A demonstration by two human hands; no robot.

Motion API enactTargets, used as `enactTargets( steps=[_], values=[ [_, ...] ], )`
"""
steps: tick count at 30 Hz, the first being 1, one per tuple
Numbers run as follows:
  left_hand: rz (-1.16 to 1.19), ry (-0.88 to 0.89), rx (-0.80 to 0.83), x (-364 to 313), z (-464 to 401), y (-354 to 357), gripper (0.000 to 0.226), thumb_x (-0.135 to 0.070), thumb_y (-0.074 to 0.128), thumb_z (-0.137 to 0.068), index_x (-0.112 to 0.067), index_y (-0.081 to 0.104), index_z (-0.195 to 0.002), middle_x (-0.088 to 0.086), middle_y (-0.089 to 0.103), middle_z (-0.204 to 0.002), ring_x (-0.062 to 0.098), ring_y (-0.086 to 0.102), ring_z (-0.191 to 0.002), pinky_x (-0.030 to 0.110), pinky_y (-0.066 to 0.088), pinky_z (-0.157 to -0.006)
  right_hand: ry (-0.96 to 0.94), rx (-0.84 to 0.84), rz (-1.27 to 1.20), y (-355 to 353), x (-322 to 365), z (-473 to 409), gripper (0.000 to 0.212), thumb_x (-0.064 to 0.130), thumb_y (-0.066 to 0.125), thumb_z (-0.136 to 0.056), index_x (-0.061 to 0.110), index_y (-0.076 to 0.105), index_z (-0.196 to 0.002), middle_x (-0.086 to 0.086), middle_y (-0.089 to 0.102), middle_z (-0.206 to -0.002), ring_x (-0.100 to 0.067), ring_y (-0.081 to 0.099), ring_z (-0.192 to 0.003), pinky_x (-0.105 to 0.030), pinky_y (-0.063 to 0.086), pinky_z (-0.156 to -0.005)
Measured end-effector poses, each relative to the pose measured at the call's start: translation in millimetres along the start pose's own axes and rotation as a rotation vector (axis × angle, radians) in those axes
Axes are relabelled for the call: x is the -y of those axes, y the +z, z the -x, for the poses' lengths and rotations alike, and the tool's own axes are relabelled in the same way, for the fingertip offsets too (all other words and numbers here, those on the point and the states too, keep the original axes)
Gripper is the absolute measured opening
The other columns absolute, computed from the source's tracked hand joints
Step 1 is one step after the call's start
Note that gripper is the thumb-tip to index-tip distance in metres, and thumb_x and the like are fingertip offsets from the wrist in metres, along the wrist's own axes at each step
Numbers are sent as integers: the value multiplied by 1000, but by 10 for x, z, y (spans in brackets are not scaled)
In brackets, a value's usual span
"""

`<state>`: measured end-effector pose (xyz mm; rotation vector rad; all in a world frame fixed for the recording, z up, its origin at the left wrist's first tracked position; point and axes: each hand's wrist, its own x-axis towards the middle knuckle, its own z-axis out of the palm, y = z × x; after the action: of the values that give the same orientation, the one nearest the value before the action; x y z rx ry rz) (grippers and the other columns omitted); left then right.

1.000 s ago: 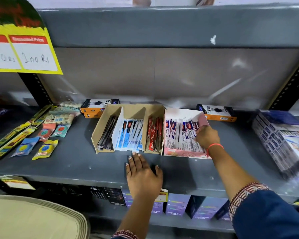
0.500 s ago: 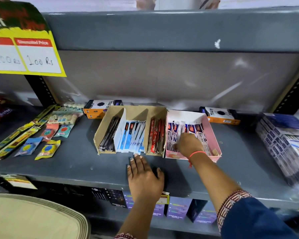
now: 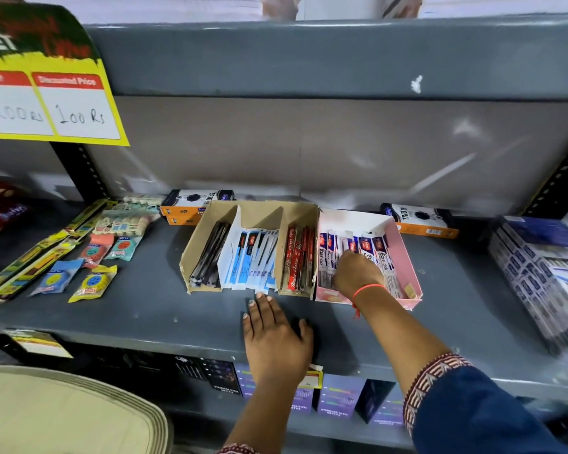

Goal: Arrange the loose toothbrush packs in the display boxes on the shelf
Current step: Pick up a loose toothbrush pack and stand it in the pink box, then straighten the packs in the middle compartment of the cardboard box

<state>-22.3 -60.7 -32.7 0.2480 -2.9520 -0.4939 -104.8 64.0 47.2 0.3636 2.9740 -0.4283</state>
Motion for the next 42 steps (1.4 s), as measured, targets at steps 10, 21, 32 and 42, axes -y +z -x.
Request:
enactTargets(
  steps=[10,21,32,42],
  values=[
    [-7,16,-4,9,13,-21,90,-54,3,-71,1,13,-143,20,16,-151,31,12,-140,38,3,-112,7,-34,52,-22,64,17,39,1,37,-92,-1,41,-131,-19,62,-123,-33,61,-112,-38,52,-86],
    [-45,34,17,0,24,-47,73,-45,34,-74,9,54,-119,28,57,-122,40,54,-113,43,31,-102,93,-8,-297,-62,-43,-4,42,-1,41,-86,-4,41,-128,-25,61,-120,-40,59,-110,-41,49,-90],
    [-26,31,22,4,34,-59,73,-45,34,-75,10,52,-120,28,56,-122,41,54,-113,47,37,-99,53,-43,-99,-94,-93,51,32,-1,39,-90,-2,54,-118,-22,62,-120,-36,60,-112,-39,50,-90],
    [25,34,78,20,38,-118,86,-52,11,-76,7,20,-139,26,25,-147,36,24,-136,41,14,-112,-59,-280,-169,-152,62,281,25,2,39,-88,-1,57,-105,-22,68,-101,-38,66,-92,-31,41,-64]
  ],
)
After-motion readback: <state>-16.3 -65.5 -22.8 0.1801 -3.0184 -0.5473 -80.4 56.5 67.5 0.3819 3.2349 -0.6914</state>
